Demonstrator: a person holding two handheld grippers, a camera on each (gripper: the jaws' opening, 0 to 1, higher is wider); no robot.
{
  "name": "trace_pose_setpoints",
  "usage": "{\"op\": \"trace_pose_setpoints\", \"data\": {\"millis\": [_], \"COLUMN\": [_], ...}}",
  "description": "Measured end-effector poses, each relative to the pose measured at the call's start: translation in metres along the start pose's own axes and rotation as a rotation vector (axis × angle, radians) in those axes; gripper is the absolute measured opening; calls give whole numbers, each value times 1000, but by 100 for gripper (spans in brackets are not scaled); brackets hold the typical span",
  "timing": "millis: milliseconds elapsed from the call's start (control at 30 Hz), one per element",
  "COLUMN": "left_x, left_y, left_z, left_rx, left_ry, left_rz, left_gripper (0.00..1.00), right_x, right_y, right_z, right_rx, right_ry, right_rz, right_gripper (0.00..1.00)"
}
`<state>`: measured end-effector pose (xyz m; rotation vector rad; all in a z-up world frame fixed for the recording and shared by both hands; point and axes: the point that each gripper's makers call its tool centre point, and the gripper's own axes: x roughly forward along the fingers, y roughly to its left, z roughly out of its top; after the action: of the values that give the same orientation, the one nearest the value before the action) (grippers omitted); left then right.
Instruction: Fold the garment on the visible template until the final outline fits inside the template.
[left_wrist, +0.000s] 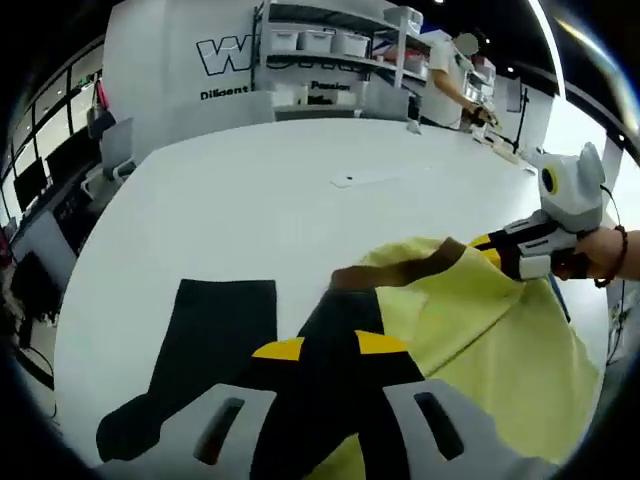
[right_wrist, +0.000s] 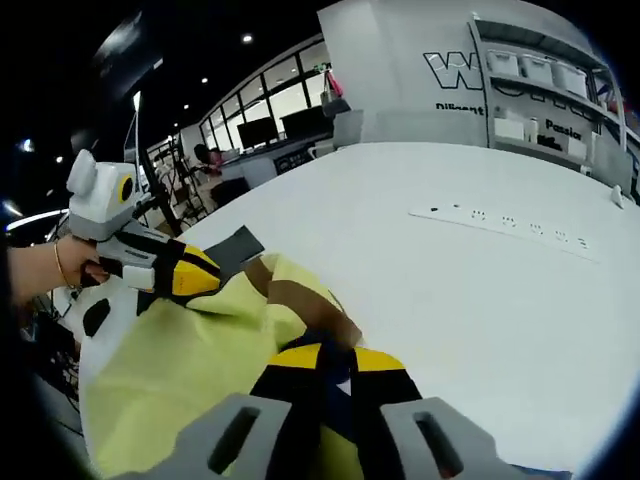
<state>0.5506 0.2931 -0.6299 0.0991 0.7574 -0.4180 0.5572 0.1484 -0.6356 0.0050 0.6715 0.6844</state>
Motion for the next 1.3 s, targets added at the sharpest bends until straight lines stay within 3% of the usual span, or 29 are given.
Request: {"op": "trace_pose_setpoints", "data": {"millis": [67,100,133,167,300,400,500,633,767,900,1067,1300], "left_x": [3,4,5,5,0,-5,-11,-18,-27,-31,-14,2], "left_y": [3,7,4,2,0,0,4,11,20,13,18,7], "left_z": [-3,-7,-1,-2,5,13,25,48,84,96,82,54], "left_rx": [-8,-30,-82,-85,6,11,-10,6,26,25,45,85], "left_ry": [3,15,-18,-5,-18,-45,-79,-121,-174,-177,-119,-27], "left_rz": [17,39,14,3,11,10,15,22,19,1,-7,-22], "left_gripper": [0,0,0,0,0,0,0,0,0,0,1,10], "right_x": [0,-1,-3,-4,-15,-23,-29,-32,-38,-37,-25,-14], "right_y": [0,0,1,1,2,1,-3,-8,-25,-31,-48,-54], "right_z": [-1,-1,1,2,19,36,56,67,86,97,108,70], "right_rx": [3,3,-7,-21,-109,-178,-263,-256,-294,-306,-314,-280], "right_ry": [2,4,2,0,-41,-61,-85,-75,-41,-3,18,136], "right_rz": [-1,0,-2,-6,-33,-51,-73,-70,-81,-60,-60,-61], "right_gripper": [0,0,0,0,0,0,0,0,0,0,0,0]}}
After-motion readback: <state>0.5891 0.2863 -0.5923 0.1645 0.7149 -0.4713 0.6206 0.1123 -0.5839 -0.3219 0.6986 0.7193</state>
